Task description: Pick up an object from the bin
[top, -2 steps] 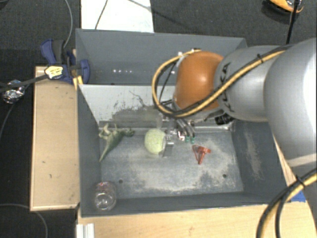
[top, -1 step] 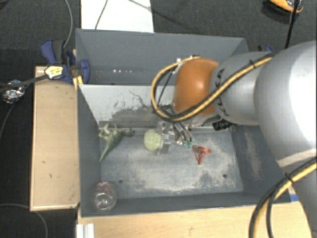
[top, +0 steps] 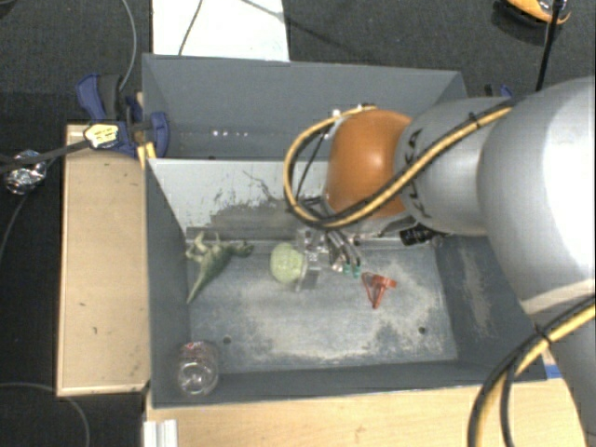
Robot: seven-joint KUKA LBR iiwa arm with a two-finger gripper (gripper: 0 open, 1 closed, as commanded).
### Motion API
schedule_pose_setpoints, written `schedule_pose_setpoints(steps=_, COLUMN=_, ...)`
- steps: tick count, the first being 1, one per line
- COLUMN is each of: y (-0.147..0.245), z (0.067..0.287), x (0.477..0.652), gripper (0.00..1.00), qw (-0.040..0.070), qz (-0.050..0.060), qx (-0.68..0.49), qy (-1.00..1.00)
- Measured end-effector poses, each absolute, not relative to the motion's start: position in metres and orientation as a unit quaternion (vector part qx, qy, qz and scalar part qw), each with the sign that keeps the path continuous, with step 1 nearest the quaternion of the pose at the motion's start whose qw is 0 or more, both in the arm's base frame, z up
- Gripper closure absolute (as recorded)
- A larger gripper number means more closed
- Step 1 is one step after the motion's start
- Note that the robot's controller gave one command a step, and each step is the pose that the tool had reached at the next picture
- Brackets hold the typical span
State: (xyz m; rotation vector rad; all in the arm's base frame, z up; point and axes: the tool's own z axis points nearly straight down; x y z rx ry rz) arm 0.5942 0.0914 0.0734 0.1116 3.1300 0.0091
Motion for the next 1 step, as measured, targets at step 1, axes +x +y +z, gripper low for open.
schedule_pose_setpoints(steps=1, y=0.0916, z=0.1202, x=0.596, gripper=1.0, qw=0.008, qz=0.004, qx=0.036, qy=0.999)
